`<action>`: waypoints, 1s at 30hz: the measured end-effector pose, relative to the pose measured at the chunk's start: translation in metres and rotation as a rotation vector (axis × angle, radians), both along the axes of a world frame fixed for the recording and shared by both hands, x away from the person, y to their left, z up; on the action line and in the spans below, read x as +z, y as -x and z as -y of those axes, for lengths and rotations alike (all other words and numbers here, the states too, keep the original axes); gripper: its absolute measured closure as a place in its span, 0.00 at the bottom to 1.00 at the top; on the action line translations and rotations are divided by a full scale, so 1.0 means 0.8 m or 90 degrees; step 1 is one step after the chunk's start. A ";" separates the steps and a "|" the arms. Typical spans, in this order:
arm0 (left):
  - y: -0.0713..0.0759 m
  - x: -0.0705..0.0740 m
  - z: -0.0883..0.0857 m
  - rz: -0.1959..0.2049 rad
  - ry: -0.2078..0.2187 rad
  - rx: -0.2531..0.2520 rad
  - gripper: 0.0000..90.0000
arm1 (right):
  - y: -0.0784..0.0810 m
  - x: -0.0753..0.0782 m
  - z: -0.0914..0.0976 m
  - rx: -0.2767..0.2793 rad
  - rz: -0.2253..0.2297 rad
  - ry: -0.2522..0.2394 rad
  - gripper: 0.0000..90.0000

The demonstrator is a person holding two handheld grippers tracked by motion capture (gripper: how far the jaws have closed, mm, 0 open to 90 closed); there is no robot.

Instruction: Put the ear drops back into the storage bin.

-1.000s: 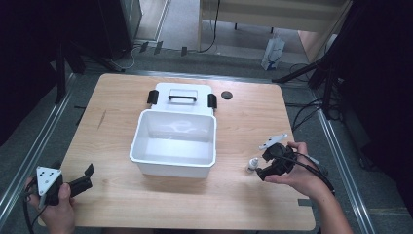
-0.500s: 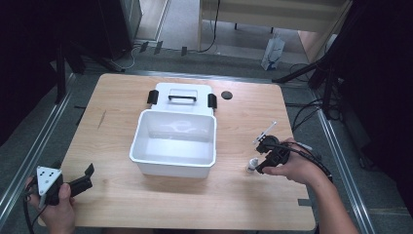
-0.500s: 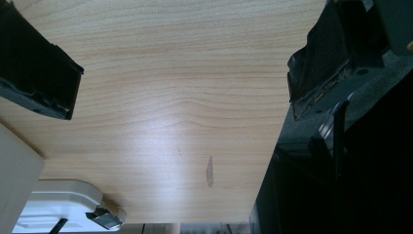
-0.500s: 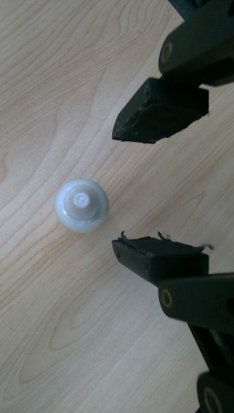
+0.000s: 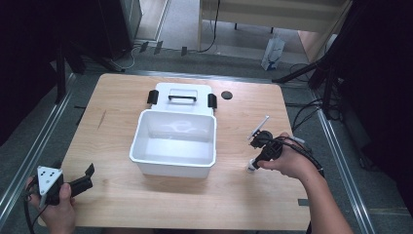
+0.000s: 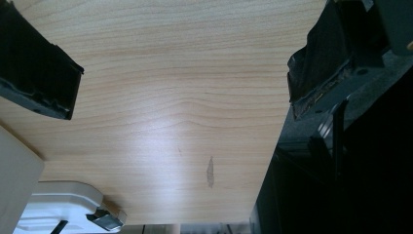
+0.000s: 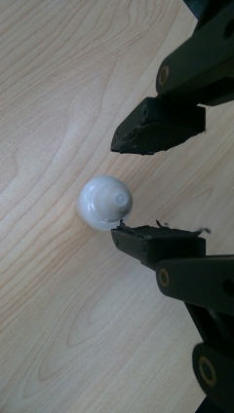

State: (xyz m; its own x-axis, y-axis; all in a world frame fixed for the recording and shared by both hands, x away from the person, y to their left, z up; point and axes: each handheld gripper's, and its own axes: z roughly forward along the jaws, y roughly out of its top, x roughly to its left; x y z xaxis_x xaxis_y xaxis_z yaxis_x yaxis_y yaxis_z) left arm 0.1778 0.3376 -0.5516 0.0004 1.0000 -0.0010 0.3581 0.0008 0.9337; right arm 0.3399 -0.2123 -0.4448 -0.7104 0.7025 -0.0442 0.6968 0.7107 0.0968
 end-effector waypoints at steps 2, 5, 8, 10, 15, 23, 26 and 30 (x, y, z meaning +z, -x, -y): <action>0.000 0.000 0.000 -0.001 -0.002 -0.001 0.00 | -0.002 -0.001 -0.003 -0.002 -0.007 0.000 0.62; 0.000 0.000 0.000 -0.001 -0.002 -0.001 0.00 | -0.005 -0.004 -0.007 -0.001 -0.019 -0.001 0.65; 0.000 0.000 0.000 0.000 -0.001 -0.002 0.00 | -0.008 -0.006 -0.010 0.001 -0.025 0.000 0.68; 0.000 0.000 0.000 -0.001 -0.001 -0.002 0.00 | -0.010 -0.007 -0.010 -0.002 -0.027 0.001 0.70; 0.000 0.000 0.000 -0.001 0.000 -0.002 0.00 | -0.013 -0.008 -0.011 -0.007 -0.025 -0.003 0.74; 0.000 0.000 0.000 -0.001 0.001 -0.001 0.00 | -0.011 -0.009 -0.011 0.002 -0.028 -0.005 0.80; 0.000 0.000 0.000 -0.001 0.002 -0.001 0.00 | -0.011 -0.007 -0.010 0.007 -0.022 -0.001 0.80; 0.000 0.000 0.000 -0.002 0.001 -0.001 0.00 | -0.011 0.000 -0.009 0.016 -0.020 -0.018 0.80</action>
